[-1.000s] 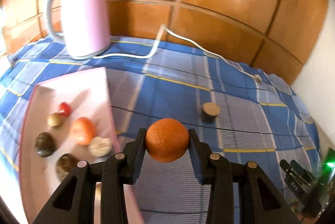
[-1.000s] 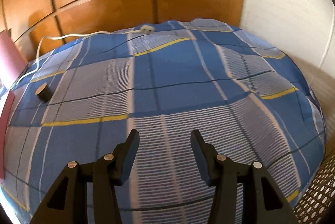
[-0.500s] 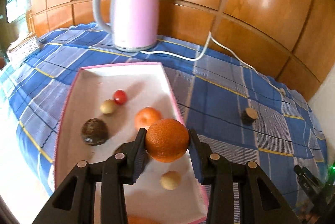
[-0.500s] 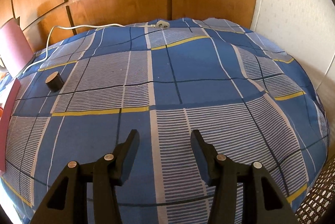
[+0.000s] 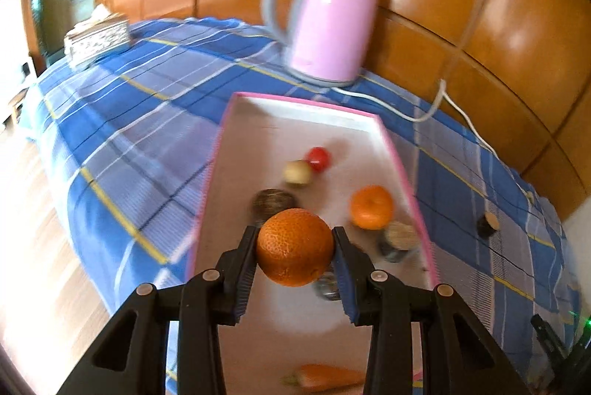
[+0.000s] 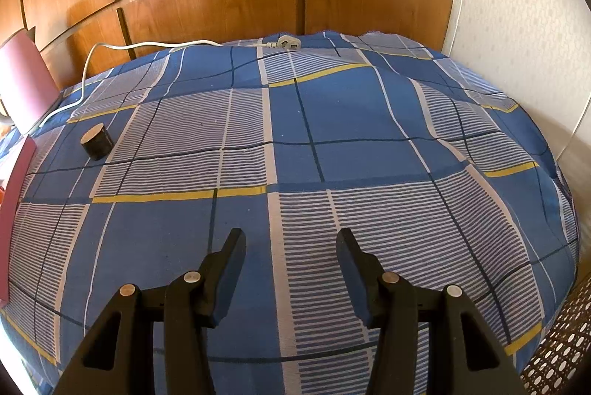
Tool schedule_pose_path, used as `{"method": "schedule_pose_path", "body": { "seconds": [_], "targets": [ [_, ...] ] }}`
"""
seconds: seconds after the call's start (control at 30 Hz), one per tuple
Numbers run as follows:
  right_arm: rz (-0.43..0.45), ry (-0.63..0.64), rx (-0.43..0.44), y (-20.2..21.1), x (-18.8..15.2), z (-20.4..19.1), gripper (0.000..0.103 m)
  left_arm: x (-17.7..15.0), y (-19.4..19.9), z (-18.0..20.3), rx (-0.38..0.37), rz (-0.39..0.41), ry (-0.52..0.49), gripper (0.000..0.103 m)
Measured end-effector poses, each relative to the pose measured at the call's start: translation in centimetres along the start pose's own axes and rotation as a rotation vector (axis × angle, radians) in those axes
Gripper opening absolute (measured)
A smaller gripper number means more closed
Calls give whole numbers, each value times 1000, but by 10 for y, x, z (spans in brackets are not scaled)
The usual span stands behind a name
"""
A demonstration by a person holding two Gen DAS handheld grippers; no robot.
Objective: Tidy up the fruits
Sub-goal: 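Carry the orange over the tray and release it with the left gripper, then move the right gripper to the cut brown cylindrical piece and grasp it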
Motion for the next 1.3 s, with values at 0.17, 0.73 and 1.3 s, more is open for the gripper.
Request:
{"method": "schedule_pose_path", "body": {
  "seconds": [0.17, 0.73, 1.3],
  "targets": [
    [3, 7, 1, 0, 0, -3, 51, -5, -3, -22, 12, -11, 34, 40],
    [8, 18, -1, 2, 0, -9, 51, -28, 4, -1, 87, 50, -14, 76],
    [0, 68, 67, 7, 4, -33, 51, -47, 10, 18, 66, 55, -86, 81]
  ]
}}
Point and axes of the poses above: each gripper's, at about its wrist camera, not at the fingertips, and y roughly against the way its jaws point, z to its right, x to its top, the point moved 3 cm from there along -y, roughly the way its jaws point, and after that the axes turned 11 degrees about -z, right-handed, at the moved point
